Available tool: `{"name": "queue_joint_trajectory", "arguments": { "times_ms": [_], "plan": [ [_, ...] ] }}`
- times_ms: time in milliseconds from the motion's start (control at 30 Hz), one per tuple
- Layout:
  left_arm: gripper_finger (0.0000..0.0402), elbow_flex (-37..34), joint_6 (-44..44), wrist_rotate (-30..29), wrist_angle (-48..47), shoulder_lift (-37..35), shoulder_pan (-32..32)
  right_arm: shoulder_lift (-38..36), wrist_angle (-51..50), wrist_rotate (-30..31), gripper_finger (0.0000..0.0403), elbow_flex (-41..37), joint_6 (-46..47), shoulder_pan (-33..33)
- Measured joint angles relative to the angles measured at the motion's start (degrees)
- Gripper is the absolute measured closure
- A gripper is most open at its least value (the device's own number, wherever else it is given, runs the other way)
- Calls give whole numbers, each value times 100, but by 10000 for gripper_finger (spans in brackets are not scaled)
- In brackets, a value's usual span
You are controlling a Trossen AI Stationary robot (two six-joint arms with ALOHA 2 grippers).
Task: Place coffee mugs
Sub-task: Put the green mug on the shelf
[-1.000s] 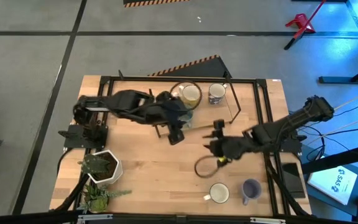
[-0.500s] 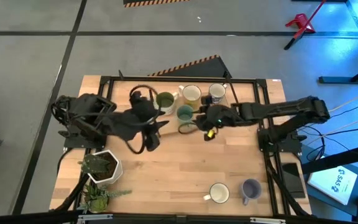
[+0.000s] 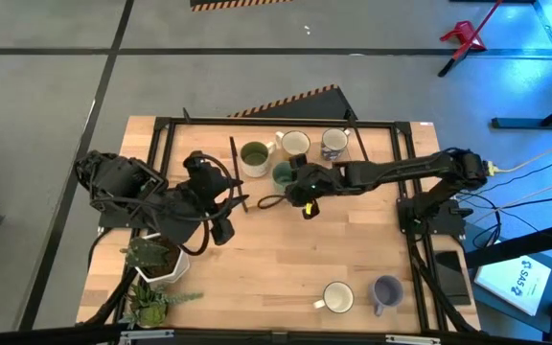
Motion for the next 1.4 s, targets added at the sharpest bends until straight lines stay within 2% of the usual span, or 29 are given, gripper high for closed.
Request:
{"name": "queue_joint_trajectory", "arguments": {
  "times_ms": [233,433,833,1067,1400],
  "plan": [
    [260,0,0,1,-30,0,4,361,-26,-117,253,0,-107,-66],
    [260,0,33,3,-30,0,6,440,-40,53,262,2,-110,-66],
    [260,0,162,-132,-32,0,4,422,-797,189,392,-6,-88,-140],
    [260,0,205,-135,-32,0,4,281,-1411,179,398,4,226,-136],
    [260,0,354,-137,-32,2,5,-550,-2636,-244,399,-2,586,-218]
  ]
}}
